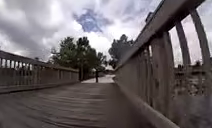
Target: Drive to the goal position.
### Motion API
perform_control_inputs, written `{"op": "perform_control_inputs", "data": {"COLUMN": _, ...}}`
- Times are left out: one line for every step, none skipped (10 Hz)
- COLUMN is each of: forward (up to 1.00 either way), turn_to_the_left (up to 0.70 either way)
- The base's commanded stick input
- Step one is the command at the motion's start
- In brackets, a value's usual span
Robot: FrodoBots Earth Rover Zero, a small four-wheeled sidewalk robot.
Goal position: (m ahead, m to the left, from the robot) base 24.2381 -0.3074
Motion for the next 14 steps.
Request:
{"op": "perform_control_inputs", "data": {"forward": 0.6, "turn_to_the_left": 0.01}}
{"op": "perform_control_inputs", "data": {"forward": 0.6, "turn_to_the_left": 0.01}}
{"op": "perform_control_inputs", "data": {"forward": 0.6, "turn_to_the_left": 0.01}}
{"op": "perform_control_inputs", "data": {"forward": 0.6, "turn_to_the_left": 0.01}}
{"op": "perform_control_inputs", "data": {"forward": 0.6, "turn_to_the_left": 0.01}}
{"op": "perform_control_inputs", "data": {"forward": 0.6, "turn_to_the_left": 0.01}}
{"op": "perform_control_inputs", "data": {"forward": 0.6, "turn_to_the_left": 0.01}}
{"op": "perform_control_inputs", "data": {"forward": 0.6, "turn_to_the_left": 0.01}}
{"op": "perform_control_inputs", "data": {"forward": 0.6, "turn_to_the_left": 0.01}}
{"op": "perform_control_inputs", "data": {"forward": 0.6, "turn_to_the_left": 0.01}}
{"op": "perform_control_inputs", "data": {"forward": 0.6, "turn_to_the_left": 0.01}}
{"op": "perform_control_inputs", "data": {"forward": 0.6, "turn_to_the_left": 0.01}}
{"op": "perform_control_inputs", "data": {"forward": 0.6, "turn_to_the_left": 0.01}}
{"op": "perform_control_inputs", "data": {"forward": 0.6, "turn_to_the_left": 0.01}}
